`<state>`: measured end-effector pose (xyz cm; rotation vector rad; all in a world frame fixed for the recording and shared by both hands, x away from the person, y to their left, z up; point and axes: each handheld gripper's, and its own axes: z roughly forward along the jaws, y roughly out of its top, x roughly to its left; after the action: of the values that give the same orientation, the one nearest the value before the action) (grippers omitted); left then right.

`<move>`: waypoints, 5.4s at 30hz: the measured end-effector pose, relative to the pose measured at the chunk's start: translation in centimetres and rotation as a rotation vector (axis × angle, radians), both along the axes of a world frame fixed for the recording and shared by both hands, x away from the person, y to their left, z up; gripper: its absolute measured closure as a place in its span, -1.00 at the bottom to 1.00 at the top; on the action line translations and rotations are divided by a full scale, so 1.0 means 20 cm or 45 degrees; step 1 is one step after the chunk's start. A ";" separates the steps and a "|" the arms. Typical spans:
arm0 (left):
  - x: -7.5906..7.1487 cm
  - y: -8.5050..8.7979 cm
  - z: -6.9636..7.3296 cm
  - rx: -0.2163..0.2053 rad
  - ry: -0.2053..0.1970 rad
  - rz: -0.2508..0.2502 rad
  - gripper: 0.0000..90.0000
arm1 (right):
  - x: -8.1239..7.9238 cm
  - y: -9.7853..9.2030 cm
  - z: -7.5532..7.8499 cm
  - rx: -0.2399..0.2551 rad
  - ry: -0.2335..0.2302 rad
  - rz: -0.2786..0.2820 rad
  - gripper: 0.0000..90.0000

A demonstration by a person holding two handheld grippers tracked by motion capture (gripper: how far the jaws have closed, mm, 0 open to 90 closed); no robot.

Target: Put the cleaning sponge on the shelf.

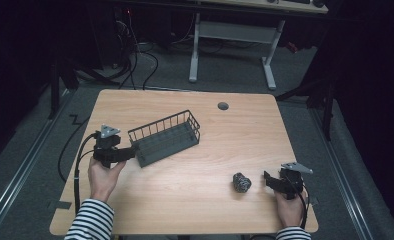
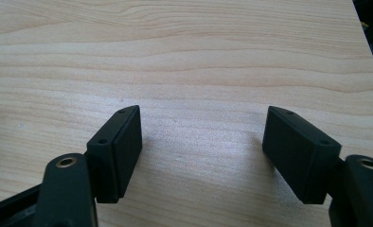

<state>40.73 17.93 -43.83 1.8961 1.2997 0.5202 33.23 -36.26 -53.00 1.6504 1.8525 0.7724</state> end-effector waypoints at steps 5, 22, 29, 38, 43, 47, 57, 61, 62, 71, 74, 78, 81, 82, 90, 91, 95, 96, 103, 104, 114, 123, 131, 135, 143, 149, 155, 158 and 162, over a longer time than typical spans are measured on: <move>0.04 -0.02 -0.02 0.026 0.009 0.005 -0.31 | 0.00 0.00 0.00 0.000 0.000 0.000 -0.35; 0.07 -0.06 -0.06 0.026 0.042 -0.014 0.13 | 0.00 0.00 0.00 0.000 0.000 0.002 -0.35; 0.05 -0.06 -0.06 0.009 0.029 -0.011 0.18 | 0.00 0.00 0.00 0.000 0.000 0.001 -0.35; 0.03 -0.11 -0.06 0.004 0.025 -0.036 0.18 | 0.00 0.00 0.00 0.000 0.000 0.001 -0.35; 0.02 -0.15 -0.06 0.002 0.024 -0.062 0.18 | 0.00 0.00 0.00 0.000 0.000 0.001 -0.35; 0.02 -0.19 -0.06 0.000 0.021 -0.072 0.18 | 0.00 0.00 0.00 -0.001 0.000 0.001 -0.35; 0.01 -0.33 -0.05 0.012 0.028 -0.130 0.18 | 0.00 0.00 0.00 0.000 0.000 0.002 -0.35; 0.01 -0.38 -0.06 -0.016 0.030 -0.152 0.18 | 0.00 0.00 0.00 0.001 0.000 0.002 -0.35; 0.02 -0.40 -0.06 -0.029 0.029 -0.157 0.18 | 0.00 0.00 0.00 0.001 0.000 0.002 -0.35; 0.03 -0.50 -0.07 -0.037 0.031 -0.192 0.18 | 0.00 0.00 0.00 0.002 0.000 0.002 -0.36; 0.03 -0.53 -0.06 -0.022 0.037 -0.210 0.18 | 0.00 0.00 0.00 0.002 0.000 0.003 -0.35; 0.03 -0.59 -0.06 -0.003 0.037 -0.239 0.18 | 0.00 0.00 0.00 0.001 0.000 0.002 -0.35; 0.03 -0.61 -0.06 -0.003 0.038 -0.251 0.18 | 0.00 0.00 0.00 0.001 0.000 0.002 -0.36; 0.03 -0.62 -0.06 -0.005 0.036 -0.257 0.18 | 0.00 0.00 0.00 0.001 0.000 0.002 -0.36; 0.04 -0.65 -0.06 0.002 0.038 -0.261 0.08 | 0.00 0.00 0.00 0.001 0.001 0.000 -0.35; 0.04 -0.64 -0.06 -0.001 0.039 -0.254 0.00 | 0.00 0.00 0.00 0.001 0.001 0.000 -0.35; 0.04 -0.60 -0.03 -0.027 0.025 -0.246 -0.23 | 0.00 0.00 0.00 0.001 0.000 0.000 -0.35; 0.03 -0.59 -0.02 -0.036 0.017 -0.242 -0.23 | 0.00 0.00 0.00 0.001 0.001 0.000 -0.35; 0.01 -0.46 0.01 -0.040 -0.006 -0.223 -0.31 | 0.00 0.00 0.00 0.001 0.001 -0.001 -0.36; 0.01 -0.45 0.01 -0.042 -0.009 -0.218 -0.31 | 0.00 0.00 0.00 0.001 0.001 -0.001 -0.36; -0.05 -0.21 -0.07 -0.019 0.015 -0.118 -0.35 | 0.00 0.00 0.00 0.001 0.001 -0.001 -0.36; -0.10 -0.04 -0.16 -0.045 0.034 -0.035 -0.36 | 0.00 0.00 0.00 0.001 0.001 -0.001 -0.36; -0.14 0.09 -0.26 -0.021 0.049 0.056 -0.36 | 0.00 0.00 0.00 0.001 0.000 0.001 -0.35; -0.16 0.12 -0.31 0.004 0.048 0.078 -0.36 | 0.00 0.00 0.00 0.002 0.001 0.001 -0.35; -0.17 0.15 -0.41 0.065 0.070 0.124 -0.36 | 0.00 0.01 0.00 0.001 -0.004 0.001 -0.35; -0.17 0.16 -0.44 0.094 0.060 0.145 -0.37 | 0.00 0.01 0.00 0.002 -0.003 0.002 -0.35; -0.17 0.17 -0.47 0.098 0.062 0.171 -0.36 | 0.00 0.01 0.00 0.002 -0.003 0.008 -0.35; -0.17 0.17 -0.48 0.109 0.064 0.163 -0.38 | 0.00 0.01 0.00 0.003 -0.003 0.005 -0.35; -0.17 0.17 -0.49 0.117 0.052 0.156 -0.38 | 0.01 0.01 0.00 0.001 -0.003 -0.005 -0.35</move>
<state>37.34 21.23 -53.60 1.9191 1.4475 0.6161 33.38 -36.03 -53.01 1.6524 1.8474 0.7729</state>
